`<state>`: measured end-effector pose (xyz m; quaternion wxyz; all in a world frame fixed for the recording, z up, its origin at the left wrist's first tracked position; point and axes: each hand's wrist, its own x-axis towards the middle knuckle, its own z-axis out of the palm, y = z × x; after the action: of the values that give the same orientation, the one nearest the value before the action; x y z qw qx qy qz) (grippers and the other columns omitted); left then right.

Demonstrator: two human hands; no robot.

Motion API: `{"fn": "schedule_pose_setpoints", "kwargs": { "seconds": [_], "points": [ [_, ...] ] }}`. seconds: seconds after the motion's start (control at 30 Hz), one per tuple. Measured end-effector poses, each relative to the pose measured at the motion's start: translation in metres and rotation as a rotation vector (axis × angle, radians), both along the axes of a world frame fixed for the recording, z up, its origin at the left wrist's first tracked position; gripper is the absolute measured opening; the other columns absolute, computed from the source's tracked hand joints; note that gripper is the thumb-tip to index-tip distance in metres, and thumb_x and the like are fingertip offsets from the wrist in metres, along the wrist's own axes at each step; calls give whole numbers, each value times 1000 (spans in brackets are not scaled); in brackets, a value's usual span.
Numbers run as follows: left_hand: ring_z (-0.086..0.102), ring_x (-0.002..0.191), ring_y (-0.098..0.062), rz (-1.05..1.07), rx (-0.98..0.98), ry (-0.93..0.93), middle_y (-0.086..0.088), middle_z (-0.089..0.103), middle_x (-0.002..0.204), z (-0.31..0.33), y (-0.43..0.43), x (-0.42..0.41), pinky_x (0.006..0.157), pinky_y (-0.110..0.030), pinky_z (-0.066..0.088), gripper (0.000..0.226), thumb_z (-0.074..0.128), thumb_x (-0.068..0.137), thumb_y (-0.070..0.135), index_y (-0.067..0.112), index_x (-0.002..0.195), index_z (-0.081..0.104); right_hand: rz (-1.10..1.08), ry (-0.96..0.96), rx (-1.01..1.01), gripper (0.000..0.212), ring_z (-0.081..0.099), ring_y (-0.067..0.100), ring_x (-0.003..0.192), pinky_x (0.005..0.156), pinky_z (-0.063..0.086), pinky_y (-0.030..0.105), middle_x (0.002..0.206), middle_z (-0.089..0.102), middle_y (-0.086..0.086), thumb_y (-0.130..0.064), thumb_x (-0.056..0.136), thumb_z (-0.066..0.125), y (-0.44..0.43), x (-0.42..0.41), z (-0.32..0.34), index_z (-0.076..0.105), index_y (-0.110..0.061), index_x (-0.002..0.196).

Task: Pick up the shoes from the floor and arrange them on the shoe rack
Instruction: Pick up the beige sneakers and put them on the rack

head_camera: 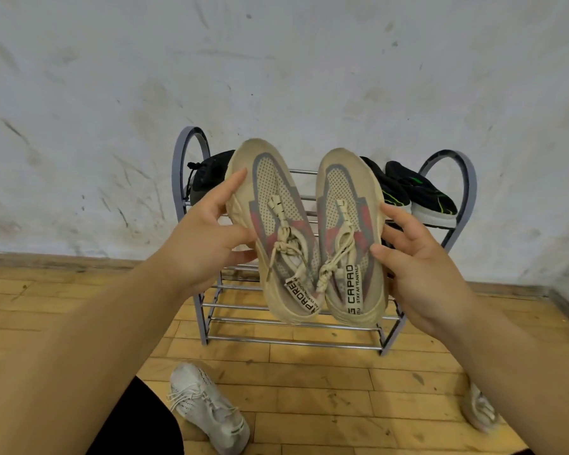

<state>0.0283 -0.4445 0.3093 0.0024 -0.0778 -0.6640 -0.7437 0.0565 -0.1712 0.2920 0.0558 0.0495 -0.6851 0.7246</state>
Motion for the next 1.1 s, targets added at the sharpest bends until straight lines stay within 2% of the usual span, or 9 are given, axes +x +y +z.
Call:
{"fn": "schedule_pose_setpoints", "kwargs": {
  "seconds": [0.13, 0.3, 0.4, 0.47, 0.57, 0.67, 0.93, 1.03, 1.1],
  "points": [
    [73, 100, -25, 52, 79, -15, -4, 71, 115, 2, 7, -2, 80, -51, 62, 75, 61, 93, -10, 47, 140, 53, 39, -26, -75, 55, 74, 22, 107, 72, 62, 33, 125, 74, -3, 6, 103, 48, -9, 2, 2, 51, -32, 144],
    [70, 69, -9, 174, 128, -69, 0, 78, 93, -4, 19, -8, 58, -31, 54, 36, 56, 99, -3, 25, 120, 63, 25, -86, -111, 55, 74, 24, 108, 73, 63, 35, 125, 74, 1, 5, 105, 46, -17, 0, -4, 50, -30, 147],
    [66, 63, -6, 148, 181, -90, 5, 74, 82, -8, 22, -11, 60, -28, 52, 22, 57, 102, 7, 21, 118, 63, 9, -129, -132, 54, 75, 26, 106, 66, 61, 33, 125, 74, 2, 3, 105, 46, -17, -2, -6, 50, -32, 147],
    [69, 76, -10, 55, 150, -105, 7, 76, 97, -12, 21, -11, 67, -33, 55, 32, 57, 101, 6, 26, 125, 61, 0, -147, -133, 53, 75, 26, 102, 65, 61, 34, 123, 74, 2, 2, 106, 46, -16, -3, -7, 51, -33, 145],
    [73, 102, -23, -160, 32, -126, 19, 72, 116, -22, 17, -9, 79, -48, 59, 69, 60, 94, -10, 41, 139, 54, -20, -154, -125, 51, 76, 24, 96, 65, 61, 39, 124, 74, 3, 1, 106, 46, -15, -6, -8, 53, -34, 143],
    [72, 107, -34, -232, -78, -112, 21, 68, 125, -29, 14, -10, 87, -53, 59, 88, 59, 89, -20, 47, 145, 48, -21, -162, -89, 50, 77, 19, 89, 60, 60, 31, 118, 76, 1, 2, 105, 48, -10, -7, -10, 55, -32, 141],
    [69, 109, -38, -250, -211, -153, 13, 63, 130, -26, -15, -12, 84, -54, 54, 79, 62, 85, -15, 39, 143, 53, 78, -213, 169, 47, 75, 25, 103, 68, 59, 33, 123, 73, -6, 5, 102, 52, 10, -7, -16, 66, -32, 127],
    [69, 113, -32, -320, -240, -233, 8, 62, 134, -29, -31, -7, 87, -53, 55, 74, 59, 86, -18, 37, 136, 58, 155, -279, 264, 46, 74, 27, 103, 73, 58, 40, 119, 75, -5, 5, 102, 52, 25, -5, -19, 66, -31, 126],
    [68, 115, -32, -356, -303, -299, 5, 62, 135, -36, -39, -2, 87, -54, 54, 78, 66, 75, -11, 35, 137, 57, 206, -353, 351, 45, 74, 27, 99, 78, 54, 45, 117, 76, -4, 5, 100, 54, 35, -4, -24, 69, -31, 123]
  ]
}}
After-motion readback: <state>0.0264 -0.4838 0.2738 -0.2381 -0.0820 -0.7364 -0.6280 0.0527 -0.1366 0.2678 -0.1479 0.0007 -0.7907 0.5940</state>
